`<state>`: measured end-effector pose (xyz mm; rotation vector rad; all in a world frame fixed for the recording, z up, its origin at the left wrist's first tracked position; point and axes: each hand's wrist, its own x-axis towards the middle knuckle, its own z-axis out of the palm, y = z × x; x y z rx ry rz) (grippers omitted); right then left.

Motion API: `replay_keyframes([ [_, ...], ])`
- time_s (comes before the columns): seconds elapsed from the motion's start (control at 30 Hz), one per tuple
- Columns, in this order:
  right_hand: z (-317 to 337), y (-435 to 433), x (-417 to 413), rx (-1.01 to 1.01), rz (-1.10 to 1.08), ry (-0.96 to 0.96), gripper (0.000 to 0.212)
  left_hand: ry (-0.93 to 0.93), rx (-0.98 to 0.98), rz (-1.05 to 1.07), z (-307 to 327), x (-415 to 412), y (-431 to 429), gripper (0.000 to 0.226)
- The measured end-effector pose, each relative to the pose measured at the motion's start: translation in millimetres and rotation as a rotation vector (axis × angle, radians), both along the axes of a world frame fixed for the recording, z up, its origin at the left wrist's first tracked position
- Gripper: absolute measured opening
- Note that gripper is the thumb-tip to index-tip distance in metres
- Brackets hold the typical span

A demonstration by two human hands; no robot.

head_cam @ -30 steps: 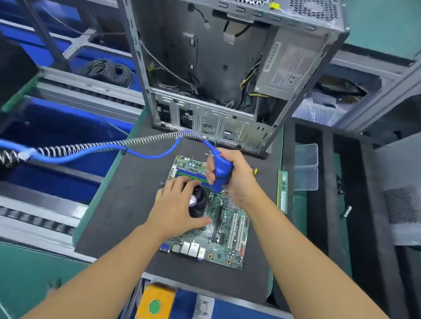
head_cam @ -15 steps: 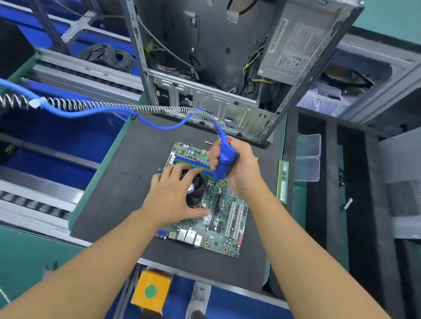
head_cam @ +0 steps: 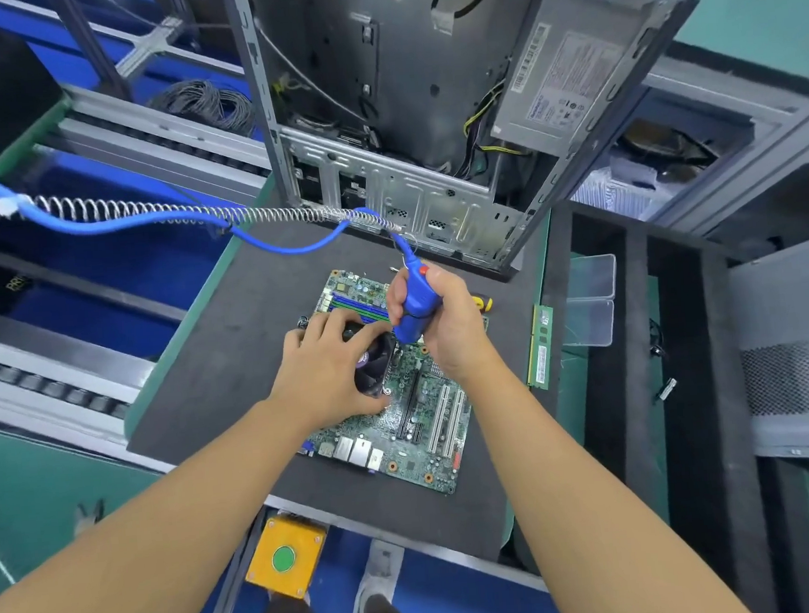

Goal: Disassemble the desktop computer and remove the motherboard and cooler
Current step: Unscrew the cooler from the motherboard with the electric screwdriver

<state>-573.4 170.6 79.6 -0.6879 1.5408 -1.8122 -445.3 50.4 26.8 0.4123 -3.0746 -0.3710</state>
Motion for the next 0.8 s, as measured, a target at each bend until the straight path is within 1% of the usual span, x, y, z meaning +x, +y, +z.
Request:
replay_keyframes([
  [0.17, 1, 0, 2, 0.062, 0.000, 0.012, 0.033, -0.011, -0.005, 0.009, 0, 0, 0, 0.091],
  [0.3, 4, 1, 7, 0.101, 0.006, 0.081, 0.032, -0.018, -0.003, 0.016, 0, 0, 0, 0.090],
  [0.4, 5, 0, 15, 0.129, -0.047, 0.124, 0.036, -0.036, 0.010, 0.027, 2, 0, 1, 0.092],
  [0.5, 9, 0, 22, 0.160, -0.139, 0.098, 0.039, -0.056, 0.014, 0.042, 4, -1, 3, 0.093],
  [0.63, 8, 4, 31, 0.143, -0.174, 0.113, 0.035, -0.064, -0.005, 0.050, 6, -1, 5, 0.092],
  [0.7, 9, 5, 33, 0.155, -0.203, 0.099, 0.039, -0.058, -0.022, 0.053, 7, -1, 6, 0.091],
  [0.8, 7, 2, 34, 0.223, -0.236, 0.140, 0.047, -0.055, -0.036, 0.059, 8, 0, 8, 0.088],
])
